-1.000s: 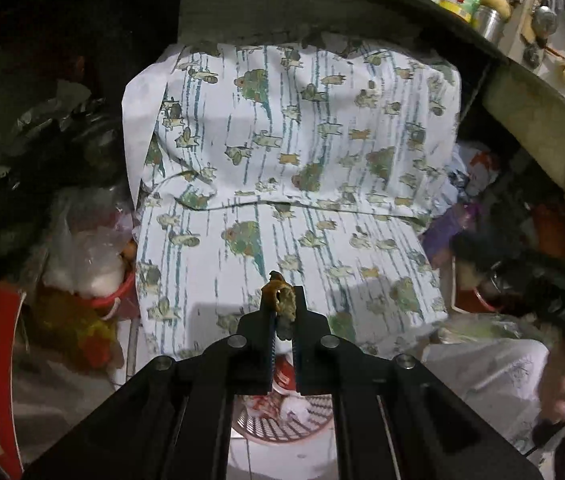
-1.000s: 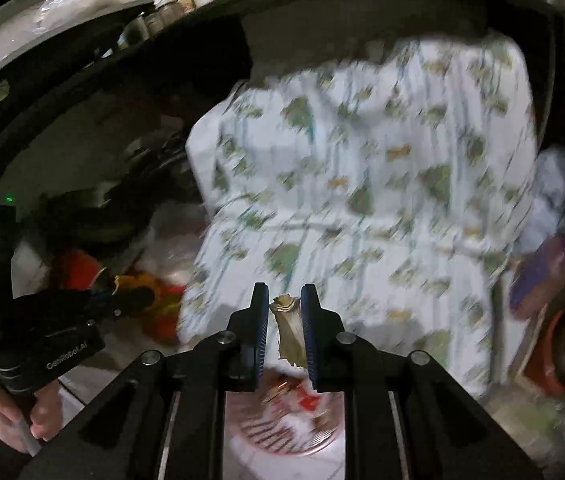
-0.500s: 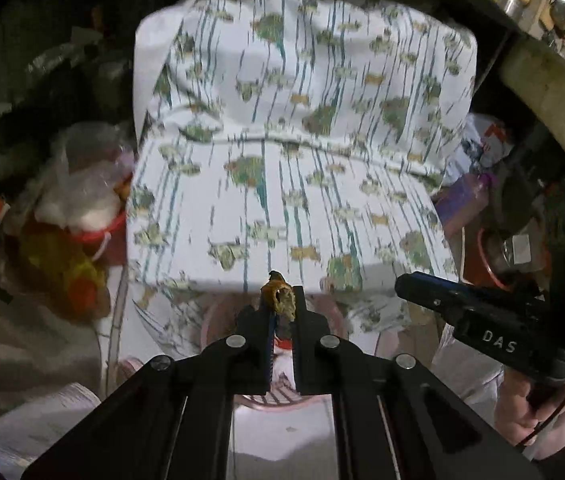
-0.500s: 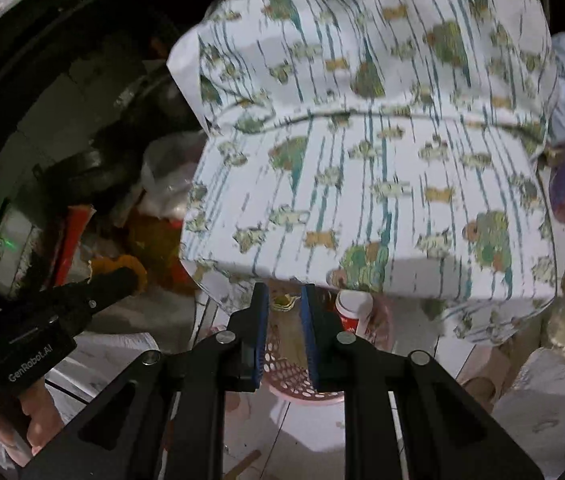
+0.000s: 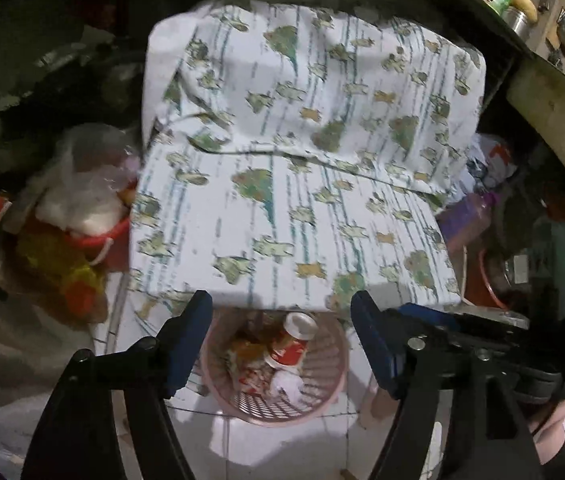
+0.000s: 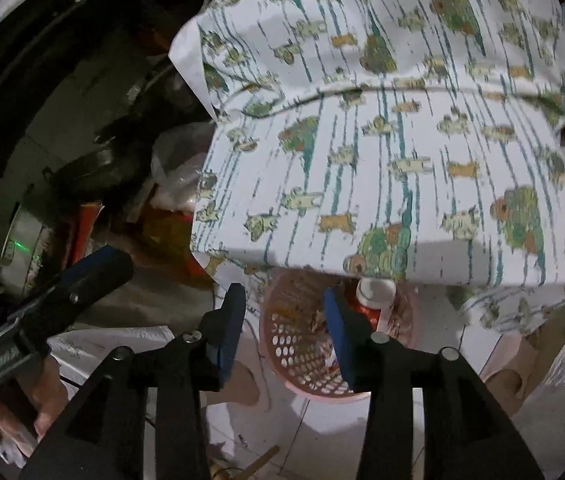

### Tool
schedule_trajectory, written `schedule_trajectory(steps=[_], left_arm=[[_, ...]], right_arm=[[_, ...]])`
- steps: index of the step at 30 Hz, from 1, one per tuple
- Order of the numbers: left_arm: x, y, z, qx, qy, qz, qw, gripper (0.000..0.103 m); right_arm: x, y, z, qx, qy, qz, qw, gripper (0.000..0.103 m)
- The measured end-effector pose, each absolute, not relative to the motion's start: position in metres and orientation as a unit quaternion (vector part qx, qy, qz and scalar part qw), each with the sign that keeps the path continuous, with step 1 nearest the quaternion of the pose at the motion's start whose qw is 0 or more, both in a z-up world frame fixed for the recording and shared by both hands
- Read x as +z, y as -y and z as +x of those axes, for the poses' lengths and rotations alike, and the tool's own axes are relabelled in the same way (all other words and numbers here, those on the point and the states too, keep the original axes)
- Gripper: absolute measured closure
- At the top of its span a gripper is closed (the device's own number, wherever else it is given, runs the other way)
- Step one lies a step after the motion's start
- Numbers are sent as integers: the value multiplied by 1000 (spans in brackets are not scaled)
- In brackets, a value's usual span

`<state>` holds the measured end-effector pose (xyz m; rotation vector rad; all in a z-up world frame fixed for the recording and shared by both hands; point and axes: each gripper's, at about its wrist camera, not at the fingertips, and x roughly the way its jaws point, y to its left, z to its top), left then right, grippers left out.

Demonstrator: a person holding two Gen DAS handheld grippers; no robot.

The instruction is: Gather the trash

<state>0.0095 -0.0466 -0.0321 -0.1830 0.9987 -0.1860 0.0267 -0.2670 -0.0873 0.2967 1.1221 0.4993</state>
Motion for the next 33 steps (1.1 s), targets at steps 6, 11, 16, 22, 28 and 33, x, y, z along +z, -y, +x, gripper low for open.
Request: schedule_trajectory(steps=[6, 11, 16, 22, 28, 33], left_arm=[[-11, 27, 3, -53, -433, -86, 896, 21], [5, 20, -6, -21, -385, -55, 921, 17], [13, 11, -10, -16, -353, -61, 933, 14], [24, 21, -23, 5, -306, -12, 952, 0], [14, 24, -20, -1, -318, -2, 948, 0], [9, 25, -16, 2, -317, 3, 948, 0]], right_arm=[[-55, 263, 14, 201, -461, 83, 860, 46], [-30, 264, 5, 158, -413, 54, 895, 21], [-21, 274, -2, 91, -387, 47, 916, 5], [-16, 276, 1, 76, -385, 39, 919, 3], [-30, 278, 7, 75, -412, 41, 907, 3], [-39, 279, 12, 66, -419, 34, 905, 3]])
